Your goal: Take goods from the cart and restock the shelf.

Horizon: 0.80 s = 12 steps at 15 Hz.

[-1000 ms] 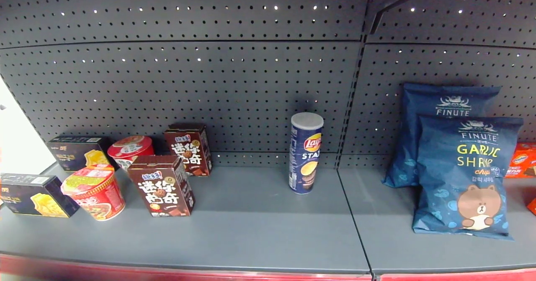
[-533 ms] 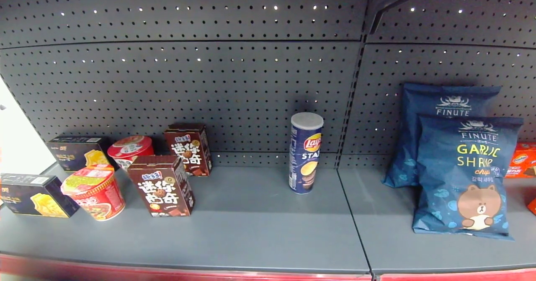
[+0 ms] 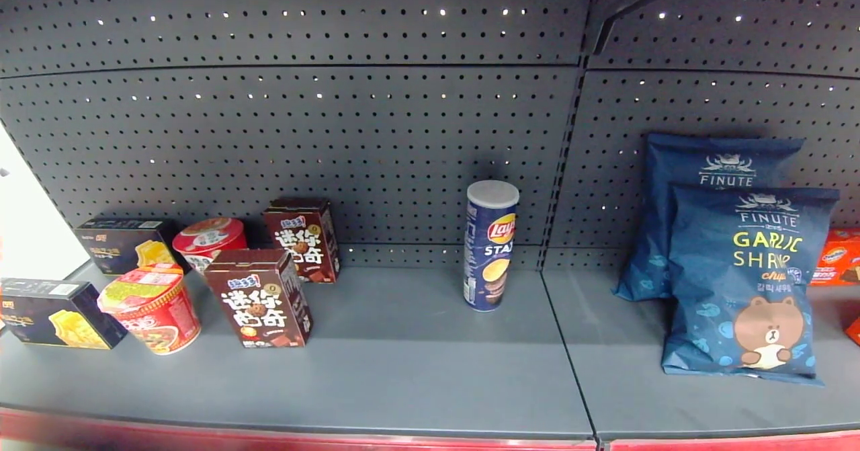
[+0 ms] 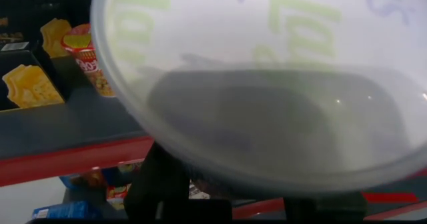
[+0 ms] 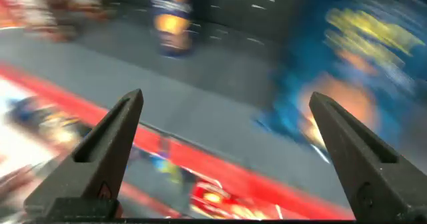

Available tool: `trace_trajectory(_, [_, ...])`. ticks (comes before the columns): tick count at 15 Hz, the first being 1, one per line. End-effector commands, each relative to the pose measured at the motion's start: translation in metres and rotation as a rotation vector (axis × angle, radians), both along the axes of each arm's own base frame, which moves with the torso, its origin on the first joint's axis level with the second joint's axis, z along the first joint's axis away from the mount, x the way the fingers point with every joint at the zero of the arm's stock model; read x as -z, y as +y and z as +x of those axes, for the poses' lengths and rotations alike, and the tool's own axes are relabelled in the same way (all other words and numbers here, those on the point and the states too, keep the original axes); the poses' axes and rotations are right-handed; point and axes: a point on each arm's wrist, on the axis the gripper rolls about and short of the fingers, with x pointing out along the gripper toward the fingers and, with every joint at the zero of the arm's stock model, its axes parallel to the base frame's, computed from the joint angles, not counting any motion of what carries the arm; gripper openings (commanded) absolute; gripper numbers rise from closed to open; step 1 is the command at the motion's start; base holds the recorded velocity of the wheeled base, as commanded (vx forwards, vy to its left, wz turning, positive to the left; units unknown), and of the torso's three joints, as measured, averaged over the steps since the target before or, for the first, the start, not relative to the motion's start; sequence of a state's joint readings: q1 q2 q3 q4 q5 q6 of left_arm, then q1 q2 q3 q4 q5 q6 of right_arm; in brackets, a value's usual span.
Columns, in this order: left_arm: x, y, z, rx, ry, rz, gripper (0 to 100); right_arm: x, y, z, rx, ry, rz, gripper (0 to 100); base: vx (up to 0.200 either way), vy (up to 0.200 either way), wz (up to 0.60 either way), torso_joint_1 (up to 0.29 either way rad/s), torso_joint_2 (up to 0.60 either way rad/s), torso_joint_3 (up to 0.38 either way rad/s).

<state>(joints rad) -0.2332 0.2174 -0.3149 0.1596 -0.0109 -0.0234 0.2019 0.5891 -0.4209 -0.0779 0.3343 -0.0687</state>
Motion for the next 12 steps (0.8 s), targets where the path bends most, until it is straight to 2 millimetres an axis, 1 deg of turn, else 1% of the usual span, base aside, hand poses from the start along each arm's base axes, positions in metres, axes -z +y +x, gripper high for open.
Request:
trace_trajectory(1, [-0.001, 0.000, 0.002, 0.015, 0.009, 0.000, 0, -0.025, 0.033, 0.053, -0.280, 0.160, 0.036, 100, 0.000, 0.000, 0.00, 0.000, 0.00, 0.000])
trace_trajectory(2, [-0.001, 0.000, 0.001, 0.015, 0.007, -0.001, 0, -0.029, 0.042, 0.066, -0.306, 0.182, 0.048, 100, 0.000, 0.000, 0.00, 0.000, 0.00, 0.000])
trace_trajectory(3, [-0.001, 0.000, 0.001, 0.013, 0.006, -0.001, 0, -0.031, 0.051, 0.086, -0.314, 0.180, 0.049, 100, 0.000, 0.000, 0.00, 0.000, 0.00, 0.000])
trace_trajectory(4, [0.000, 0.000, 0.001, 0.015, 0.010, -0.003, 0, -0.033, 0.059, 0.102, -0.330, 0.167, 0.053, 100, 0.000, 0.000, 0.00, 0.000, 0.00, 0.000])
trace_trajectory(5, [0.000, 0.000, 0.001, 0.015, 0.010, -0.003, 0, -0.034, 0.064, 0.114, -0.349, 0.158, 0.058, 100, 0.000, 0.000, 0.00, 0.000, 0.00, 0.000])
trace_trajectory(6, [0.000, 0.000, 0.001, 0.013, 0.005, -0.004, 0, -0.036, 0.076, 0.138, -0.377, 0.165, 0.056, 100, 0.000, 0.000, 0.00, 0.000, 0.00, 0.000])
trace_trajectory(7, [0.000, 0.000, 0.001, 0.015, 0.007, -0.004, 0, -0.034, 0.080, 0.146, -0.395, 0.169, 0.045, 100, 0.000, 0.000, 0.00, 0.000, 0.00, 0.000])
trace_trajectory(8, [0.000, 0.000, 0.001, 0.015, 0.004, -0.006, 0, -0.028, 0.083, 0.170, -0.447, 0.136, -0.011, 100, 0.000, 0.000, 0.00, 0.000, 0.00, 0.000])
trace_trajectory(9, [0.000, 0.000, 0.001, 0.015, 0.006, -0.006, 0, -0.017, 0.084, 0.189, -0.478, 0.109, -0.060, 100, 0.000, 0.000, 0.00, 0.000, 0.00, 0.000])
trace_trajectory(11, [0.000, 0.000, 0.000, 0.015, 0.004, -0.008, 0, -0.001, 0.086, 0.217, -0.511, 0.087, -0.101, 100, 0.000, 0.000, 0.00, 0.000, 0.00, 0.000])
trace_trajectory(12, [0.000, 0.000, 0.000, 0.018, 0.005, -0.009, 0, 0.006, 0.088, 0.229, -0.549, 0.090, -0.090, 100, 0.000, 0.000, 0.00, 0.000, 0.00, 0.000])
